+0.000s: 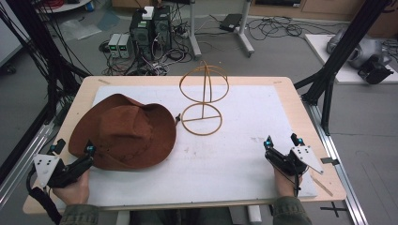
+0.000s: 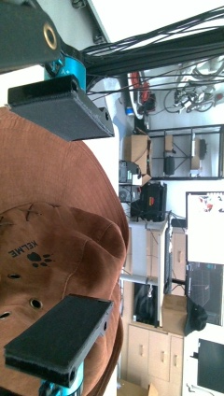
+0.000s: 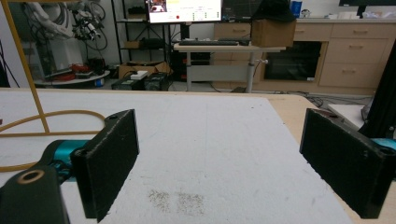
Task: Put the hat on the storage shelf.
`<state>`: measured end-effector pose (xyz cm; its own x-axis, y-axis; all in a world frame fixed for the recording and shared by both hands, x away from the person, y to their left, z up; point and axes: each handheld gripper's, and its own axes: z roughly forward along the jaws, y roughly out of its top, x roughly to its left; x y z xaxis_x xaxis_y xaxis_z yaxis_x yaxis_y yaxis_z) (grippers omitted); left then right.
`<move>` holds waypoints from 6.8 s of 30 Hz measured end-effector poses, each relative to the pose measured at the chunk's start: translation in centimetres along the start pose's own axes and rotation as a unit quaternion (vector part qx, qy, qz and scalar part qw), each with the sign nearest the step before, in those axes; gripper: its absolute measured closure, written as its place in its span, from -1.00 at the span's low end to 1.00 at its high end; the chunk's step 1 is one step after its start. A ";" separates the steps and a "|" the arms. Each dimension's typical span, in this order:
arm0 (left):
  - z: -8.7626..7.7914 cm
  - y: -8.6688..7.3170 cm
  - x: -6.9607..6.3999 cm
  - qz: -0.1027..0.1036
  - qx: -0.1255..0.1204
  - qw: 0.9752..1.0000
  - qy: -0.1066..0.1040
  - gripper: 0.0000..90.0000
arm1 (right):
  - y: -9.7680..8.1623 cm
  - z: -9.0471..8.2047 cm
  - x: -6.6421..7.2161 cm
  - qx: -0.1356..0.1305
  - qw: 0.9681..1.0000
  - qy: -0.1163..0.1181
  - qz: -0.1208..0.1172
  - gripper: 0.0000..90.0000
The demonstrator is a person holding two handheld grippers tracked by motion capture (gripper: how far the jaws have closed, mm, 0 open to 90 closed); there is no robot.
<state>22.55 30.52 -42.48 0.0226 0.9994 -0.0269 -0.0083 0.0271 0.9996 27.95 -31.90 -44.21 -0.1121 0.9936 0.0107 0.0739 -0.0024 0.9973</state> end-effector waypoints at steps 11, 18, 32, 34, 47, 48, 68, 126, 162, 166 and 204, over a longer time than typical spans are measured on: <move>0.0 0.0 0.2 -0.004 0.000 1.000 -0.006 -0.67 | 0.0 0.0 0.0 0.000 1.000 -0.002 -0.002 -0.75; 0.2 -0.2 0.2 -0.002 0.010 1.000 -0.019 -0.68 | 0.0 -0.1 0.1 0.001 1.000 -0.002 -0.002 -0.75; 0.4 0.2 -0.1 0.012 0.020 0.999 -0.042 -0.68 | 0.0 0.0 0.1 0.004 1.000 0.000 0.001 -0.75; 0.4 0.3 -0.1 0.015 0.022 0.999 -0.046 -0.68 | 0.0 0.0 0.1 0.004 1.000 0.001 0.003 -0.75; 0.6 1.0 0.8 0.000 0.036 0.997 -0.064 -0.68 | -0.1 0.1 0.2 0.009 1.000 0.006 -0.002 -0.75; 0.7 1.0 0.8 -0.001 0.040 0.997 -0.066 -0.68 | -0.1 0.1 0.2 0.009 1.000 0.006 -0.002 -0.75; 3.6 1.2 -1.5 0.024 0.160 0.976 -0.145 -0.62 | -0.2 0.2 0.2 0.010 1.000 0.008 -0.001 -0.75; 4.7 1.6 -3.7 0.064 0.168 0.978 -0.105 0.95 | -0.1 0.1 0.1 0.010 1.000 0.007 -0.007 -0.75; 3.8 8.2 -5.7 0.009 -0.094 0.992 -0.081 0.95 | -0.4 0.2 0.2 0.013 1.000 0.025 0.000 -0.75; 3.9 8.9 -5.8 0.009 -0.103 0.991 -0.086 0.94 | -0.3 0.1 0.3 0.012 1.000 0.025 0.001 -0.75; 9.2 12.9 -11.6 0.006 -0.102 0.977 -0.188 0.94 | -0.4 0.3 0.6 0.015 0.999 0.033 0.000 -0.75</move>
<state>31.33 19.09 -29.21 0.3867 0.9218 0.0274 -0.2086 0.0585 0.9762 28.20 -31.27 -44.62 -0.1765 0.9842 0.0169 0.1030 0.0014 0.9947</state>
